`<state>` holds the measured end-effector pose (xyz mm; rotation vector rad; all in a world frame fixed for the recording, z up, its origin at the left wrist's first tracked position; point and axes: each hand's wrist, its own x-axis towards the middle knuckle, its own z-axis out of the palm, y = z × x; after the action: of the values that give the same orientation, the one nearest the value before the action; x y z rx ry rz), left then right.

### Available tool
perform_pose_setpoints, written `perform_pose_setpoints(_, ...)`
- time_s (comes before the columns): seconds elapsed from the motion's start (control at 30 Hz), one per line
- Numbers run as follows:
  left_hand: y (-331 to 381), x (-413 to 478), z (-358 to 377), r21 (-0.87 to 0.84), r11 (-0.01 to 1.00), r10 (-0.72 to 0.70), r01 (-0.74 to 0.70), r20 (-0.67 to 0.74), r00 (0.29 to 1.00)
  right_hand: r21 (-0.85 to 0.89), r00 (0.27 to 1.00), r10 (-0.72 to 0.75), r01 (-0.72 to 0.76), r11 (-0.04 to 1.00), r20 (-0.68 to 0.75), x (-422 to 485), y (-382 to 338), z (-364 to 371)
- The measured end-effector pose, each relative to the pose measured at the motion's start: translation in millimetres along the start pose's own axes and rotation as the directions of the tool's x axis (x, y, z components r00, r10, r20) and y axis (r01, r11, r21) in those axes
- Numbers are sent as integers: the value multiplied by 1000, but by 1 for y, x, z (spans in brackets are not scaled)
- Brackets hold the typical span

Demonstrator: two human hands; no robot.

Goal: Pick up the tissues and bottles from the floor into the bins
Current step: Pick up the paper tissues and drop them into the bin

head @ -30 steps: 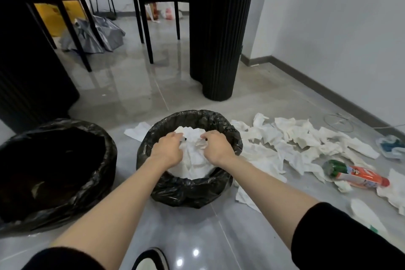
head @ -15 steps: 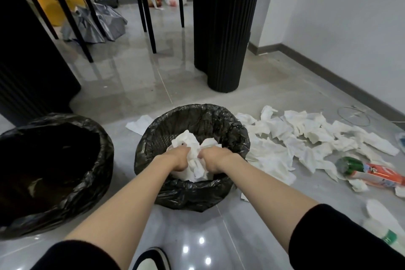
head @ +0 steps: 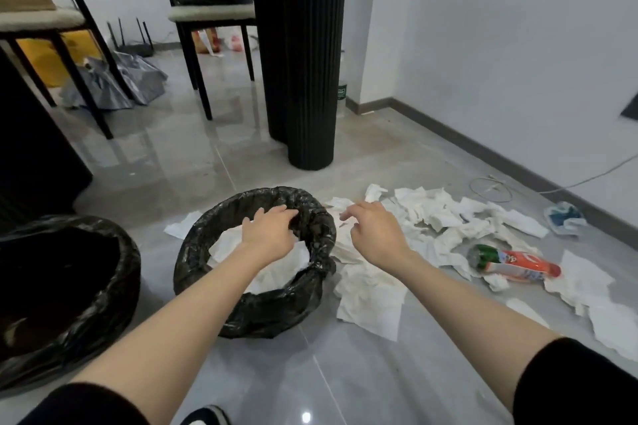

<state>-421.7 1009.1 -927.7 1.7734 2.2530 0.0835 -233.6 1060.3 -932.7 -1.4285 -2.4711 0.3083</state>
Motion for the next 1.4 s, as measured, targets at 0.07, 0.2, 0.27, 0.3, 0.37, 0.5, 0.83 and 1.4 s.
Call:
perform_pose_setpoints(0.07, 17, -1, -4, -20, 999, 48, -49, -69, 996, 26, 999, 44, -44, 999, 6, -10, 12, -6)
perform_pose_setpoints(0.2, 64, -7, -8, -89, 980, 161, -177, -159, 974, 33, 990, 139, -139, 990, 18, -34, 43, -16)
perform_pose_setpoints(0.27, 82, -11, -5, -104, 971, 191, -213, -185, 964, 47, 981, 190, -192, 980, 42, -43, 55, -17)
perform_pose_setpoints(0.3, 91, -11, -1, -102, 967, 211, -233, -190, 959, 53, 975, 218, -221, 974, 54, -48, 62, -17)
perform_pose_setpoints(0.37, 103, -11, 8, -100, 958, 246, -268, -190, 951, 68, 964, 254, -259, 963, 73, -56, 73, -14)
perform_pose_setpoints(0.5, 118, -5, 35, -111, 946, 287, -303, -137, 948, 84, 940, 324, -333, 939, 112, -69, 89, -2)
perform_pose_setpoints(0.83, 116, 10, 110, -200, 958, 224, -206, 72, 972, 151, 870, 419, -466, 872, 261, -85, 115, 49)
perform_pose_setpoints(1.4, 80, 17, 194, -352, 936, 129, -5, 330, 935, 439, 578, 603, -814, 380, 551, -76, 127, 137)
